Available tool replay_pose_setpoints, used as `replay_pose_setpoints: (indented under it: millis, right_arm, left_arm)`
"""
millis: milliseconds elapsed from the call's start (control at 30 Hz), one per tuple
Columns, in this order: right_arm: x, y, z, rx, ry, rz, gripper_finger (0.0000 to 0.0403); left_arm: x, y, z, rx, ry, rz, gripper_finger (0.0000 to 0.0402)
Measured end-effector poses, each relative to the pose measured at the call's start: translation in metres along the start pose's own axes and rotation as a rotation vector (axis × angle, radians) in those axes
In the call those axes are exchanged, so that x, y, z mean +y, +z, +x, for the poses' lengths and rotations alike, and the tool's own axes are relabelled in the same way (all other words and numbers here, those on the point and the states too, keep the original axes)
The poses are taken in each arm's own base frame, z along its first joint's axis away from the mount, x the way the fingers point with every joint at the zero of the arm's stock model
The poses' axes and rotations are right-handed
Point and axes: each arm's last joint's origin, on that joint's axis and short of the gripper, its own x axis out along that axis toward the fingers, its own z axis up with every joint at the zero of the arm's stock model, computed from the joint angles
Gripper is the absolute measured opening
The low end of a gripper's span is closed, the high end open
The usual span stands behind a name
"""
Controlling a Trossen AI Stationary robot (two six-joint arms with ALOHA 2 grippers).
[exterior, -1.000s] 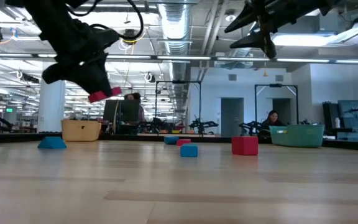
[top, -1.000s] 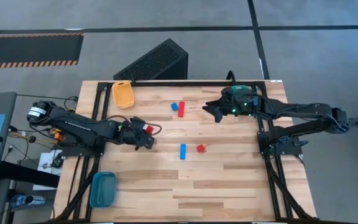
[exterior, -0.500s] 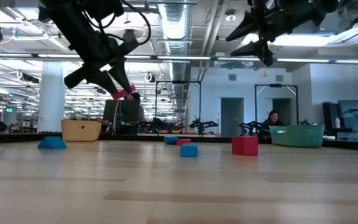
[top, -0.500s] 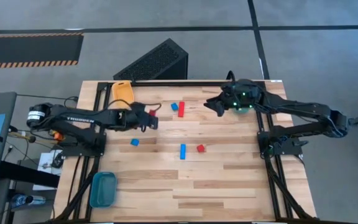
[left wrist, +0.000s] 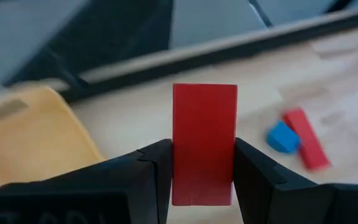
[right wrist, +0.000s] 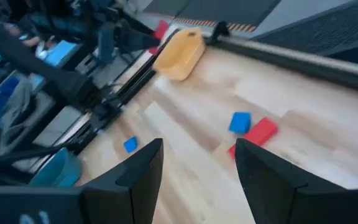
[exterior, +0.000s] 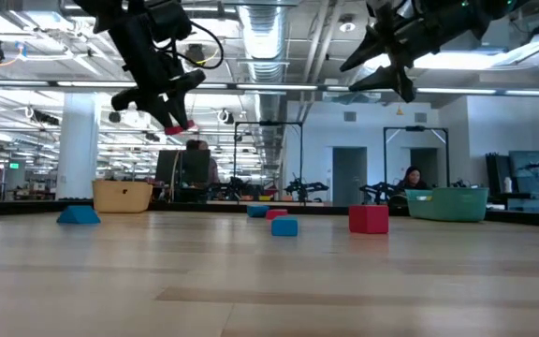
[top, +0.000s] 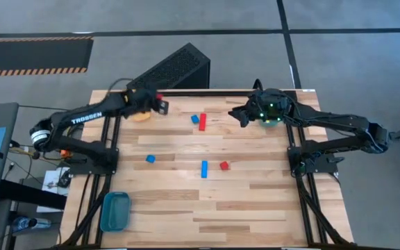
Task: Sort & place blocks by color
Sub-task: Put the left red block into the orange bin
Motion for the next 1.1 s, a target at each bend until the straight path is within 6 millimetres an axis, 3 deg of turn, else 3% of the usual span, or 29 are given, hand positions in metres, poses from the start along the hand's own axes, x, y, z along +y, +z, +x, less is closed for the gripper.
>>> replay_pose_setpoints:
  millis: [167,300,467,800,1100]
  right_arm:
    - [0.0,0.008,0.0,-0.138,-0.082,-0.005,0.0225]
    - [0.004,0.017,-0.002,-0.262,-0.093,0.002,0.0225]
    - [0.002,0.022,-0.003,-0.302,-0.078,0.068,0.0225]
    - [-0.001,0.021,-0.003,-0.289,-0.095,0.098,0.0225]
    - [0.006,0.015,-0.002,-0.261,-0.069,0.111,0.0215]
  left_arm:
    - [0.028,0.029,-0.003,-0.042,0.125,-0.014,0.0106]
    - [0.05,0.036,0.003,-0.046,0.195,-0.021,0.0106]
    - [0.073,0.027,0.016,0.027,0.23,-0.062,0.0106]
    - [0.1,0.008,0.035,0.072,0.335,-0.131,0.0106]
    - [0.103,0.003,0.054,0.142,0.346,-0.128,0.0106]
